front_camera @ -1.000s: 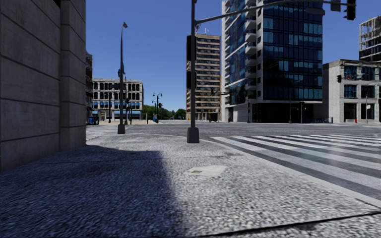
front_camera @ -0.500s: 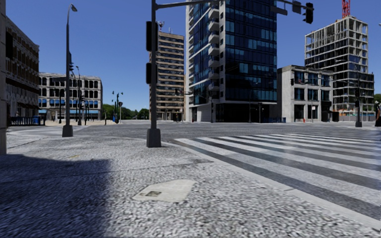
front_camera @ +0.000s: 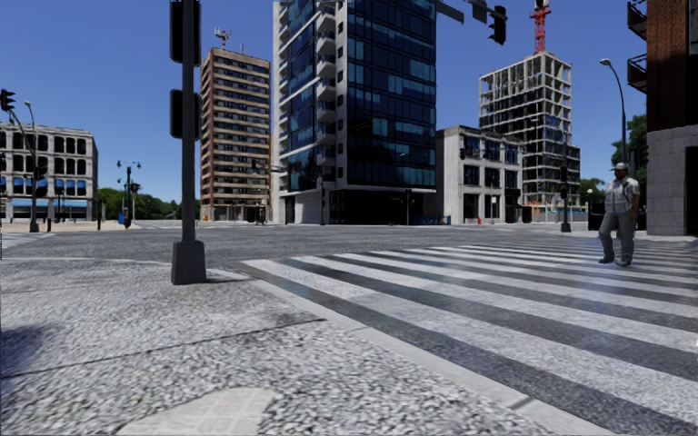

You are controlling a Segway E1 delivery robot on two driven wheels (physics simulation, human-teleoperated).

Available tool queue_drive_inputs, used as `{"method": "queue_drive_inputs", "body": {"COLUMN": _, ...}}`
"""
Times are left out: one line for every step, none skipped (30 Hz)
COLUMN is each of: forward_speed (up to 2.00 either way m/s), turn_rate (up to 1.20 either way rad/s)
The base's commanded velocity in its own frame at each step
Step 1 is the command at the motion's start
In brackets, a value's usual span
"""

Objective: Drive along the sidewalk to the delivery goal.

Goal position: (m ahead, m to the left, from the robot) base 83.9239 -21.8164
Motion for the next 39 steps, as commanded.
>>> {"method": "queue_drive_inputs", "body": {"forward_speed": 1.63, "turn_rate": -0.49}}
{"method": "queue_drive_inputs", "body": {"forward_speed": 1.63, "turn_rate": -0.49}}
{"method": "queue_drive_inputs", "body": {"forward_speed": 1.63, "turn_rate": -0.49}}
{"method": "queue_drive_inputs", "body": {"forward_speed": 1.63, "turn_rate": -0.49}}
{"method": "queue_drive_inputs", "body": {"forward_speed": 1.63, "turn_rate": -0.49}}
{"method": "queue_drive_inputs", "body": {"forward_speed": 1.63, "turn_rate": -0.49}}
{"method": "queue_drive_inputs", "body": {"forward_speed": 1.63, "turn_rate": -0.49}}
{"method": "queue_drive_inputs", "body": {"forward_speed": 1.63, "turn_rate": -0.49}}
{"method": "queue_drive_inputs", "body": {"forward_speed": 1.63, "turn_rate": -0.5}}
{"method": "queue_drive_inputs", "body": {"forward_speed": 1.63, "turn_rate": -0.52}}
{"method": "queue_drive_inputs", "body": {"forward_speed": 1.63, "turn_rate": -0.54}}
{"method": "queue_drive_inputs", "body": {"forward_speed": 1.63, "turn_rate": -0.55}}
{"method": "queue_drive_inputs", "body": {"forward_speed": 1.63, "turn_rate": -0.55}}
{"method": "queue_drive_inputs", "body": {"forward_speed": 1.63, "turn_rate": -0.58}}
{"method": "queue_drive_inputs", "body": {"forward_speed": 1.63, "turn_rate": -0.66}}
{"method": "queue_drive_inputs", "body": {"forward_speed": 1.63, "turn_rate": -0.69}}
{"method": "queue_drive_inputs", "body": {"forward_speed": 1.63, "turn_rate": -0.69}}
{"method": "queue_drive_inputs", "body": {"forward_speed": 1.63, "turn_rate": -0.7}}
{"method": "queue_drive_inputs", "body": {"forward_speed": 1.63, "turn_rate": -0.7}}
{"method": "queue_drive_inputs", "body": {"forward_speed": 1.63, "turn_rate": -0.7}}
{"method": "queue_drive_inputs", "body": {"forward_speed": 1.63, "turn_rate": -0.7}}
{"method": "queue_drive_inputs", "body": {"forward_speed": 1.63, "turn_rate": -0.7}}
{"method": "queue_drive_inputs", "body": {"forward_speed": 1.63, "turn_rate": -0.7}}
{"method": "queue_drive_inputs", "body": {"forward_speed": 1.63, "turn_rate": -0.7}}
{"method": "queue_drive_inputs", "body": {"forward_speed": 1.63, "turn_rate": -0.7}}
{"method": "queue_drive_inputs", "body": {"forward_speed": 1.63, "turn_rate": -0.7}}
{"method": "queue_drive_inputs", "body": {"forward_speed": 1.63, "turn_rate": -0.7}}
{"method": "queue_drive_inputs", "body": {"forward_speed": 1.63, "turn_rate": -0.7}}
{"method": "queue_drive_inputs", "body": {"forward_speed": 1.63, "turn_rate": -0.7}}
{"method": "queue_drive_inputs", "body": {"forward_speed": 1.63, "turn_rate": -0.7}}
{"method": "queue_drive_inputs", "body": {"forward_speed": 1.63, "turn_rate": -0.7}}
{"method": "queue_drive_inputs", "body": {"forward_speed": 1.63, "turn_rate": -0.7}}
{"method": "queue_drive_inputs", "body": {"forward_speed": 1.63, "turn_rate": -0.7}}
{"method": "queue_drive_inputs", "body": {"forward_speed": 1.63, "turn_rate": -0.7}}
{"method": "queue_drive_inputs", "body": {"forward_speed": 1.63, "turn_rate": -0.7}}
{"method": "queue_drive_inputs", "body": {"forward_speed": 1.63, "turn_rate": -0.7}}
{"method": "queue_drive_inputs", "body": {"forward_speed": 1.63, "turn_rate": -0.7}}
{"method": "queue_drive_inputs", "body": {"forward_speed": 1.63, "turn_rate": -0.7}}
{"method": "queue_drive_inputs", "body": {"forward_speed": 1.63, "turn_rate": -0.7}}
